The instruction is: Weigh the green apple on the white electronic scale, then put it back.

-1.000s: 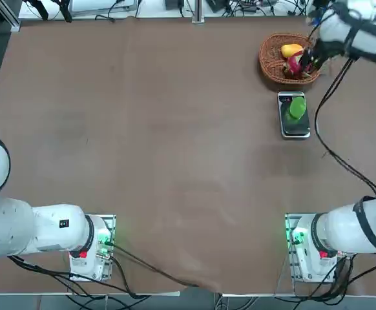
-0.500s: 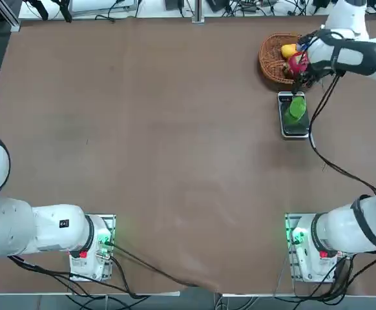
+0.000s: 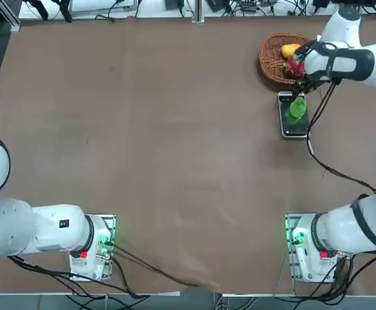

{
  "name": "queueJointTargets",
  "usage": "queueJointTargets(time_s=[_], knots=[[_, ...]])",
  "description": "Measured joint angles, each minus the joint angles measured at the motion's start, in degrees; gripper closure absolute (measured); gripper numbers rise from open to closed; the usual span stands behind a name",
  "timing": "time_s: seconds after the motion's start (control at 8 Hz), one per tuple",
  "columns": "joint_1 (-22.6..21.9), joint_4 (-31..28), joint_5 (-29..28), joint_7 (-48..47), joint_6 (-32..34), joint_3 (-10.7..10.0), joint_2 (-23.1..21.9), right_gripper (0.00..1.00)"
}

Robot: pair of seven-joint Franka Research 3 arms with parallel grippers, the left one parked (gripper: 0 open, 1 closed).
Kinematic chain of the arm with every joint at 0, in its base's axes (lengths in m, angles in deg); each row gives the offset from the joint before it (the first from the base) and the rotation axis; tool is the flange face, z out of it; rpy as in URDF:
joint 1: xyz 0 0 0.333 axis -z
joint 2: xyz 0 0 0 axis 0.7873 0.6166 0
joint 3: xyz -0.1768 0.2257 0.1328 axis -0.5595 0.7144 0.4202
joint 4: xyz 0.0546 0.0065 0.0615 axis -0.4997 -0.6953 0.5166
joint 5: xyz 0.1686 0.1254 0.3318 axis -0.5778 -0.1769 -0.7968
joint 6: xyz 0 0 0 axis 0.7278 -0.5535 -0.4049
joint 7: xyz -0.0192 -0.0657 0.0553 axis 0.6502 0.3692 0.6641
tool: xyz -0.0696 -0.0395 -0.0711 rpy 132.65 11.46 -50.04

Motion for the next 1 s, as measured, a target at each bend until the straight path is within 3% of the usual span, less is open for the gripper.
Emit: queueJointTargets(time_s=[1.0], knots=[[0.28, -3.87, 0.22, 2.68, -6.1, -0.12, 2.23, 0.04]])
